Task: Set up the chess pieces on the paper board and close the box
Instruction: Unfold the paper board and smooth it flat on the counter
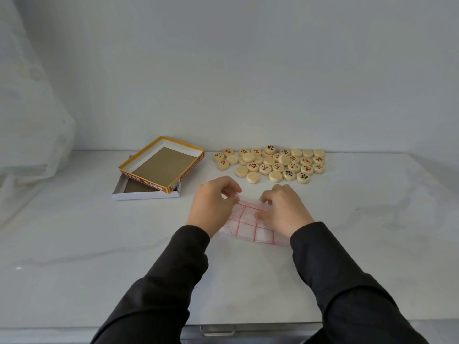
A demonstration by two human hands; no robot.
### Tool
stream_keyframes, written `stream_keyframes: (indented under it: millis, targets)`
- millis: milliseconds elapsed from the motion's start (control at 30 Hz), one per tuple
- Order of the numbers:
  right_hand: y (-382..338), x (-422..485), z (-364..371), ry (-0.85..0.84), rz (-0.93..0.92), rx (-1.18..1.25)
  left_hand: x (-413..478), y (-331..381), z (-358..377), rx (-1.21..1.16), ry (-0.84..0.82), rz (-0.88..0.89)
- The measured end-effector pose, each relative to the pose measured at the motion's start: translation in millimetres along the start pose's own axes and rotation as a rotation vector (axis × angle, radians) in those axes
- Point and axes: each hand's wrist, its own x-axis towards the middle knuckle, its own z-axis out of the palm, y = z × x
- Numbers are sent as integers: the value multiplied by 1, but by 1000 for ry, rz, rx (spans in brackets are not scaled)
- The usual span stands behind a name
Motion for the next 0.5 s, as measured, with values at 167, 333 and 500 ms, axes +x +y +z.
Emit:
stream_keyframes:
  millis: [167, 333, 500]
  targets:
    - [6, 1, -10, 141, -16, 49, 0, 5, -2, -129, 158, 75]
    - [1, -9, -38, 479, 40, 8, 2, 1, -1, -115, 246, -3]
    - [-38, -22, -29, 275, -34, 52, 10, -12, -18, -166, 233, -261]
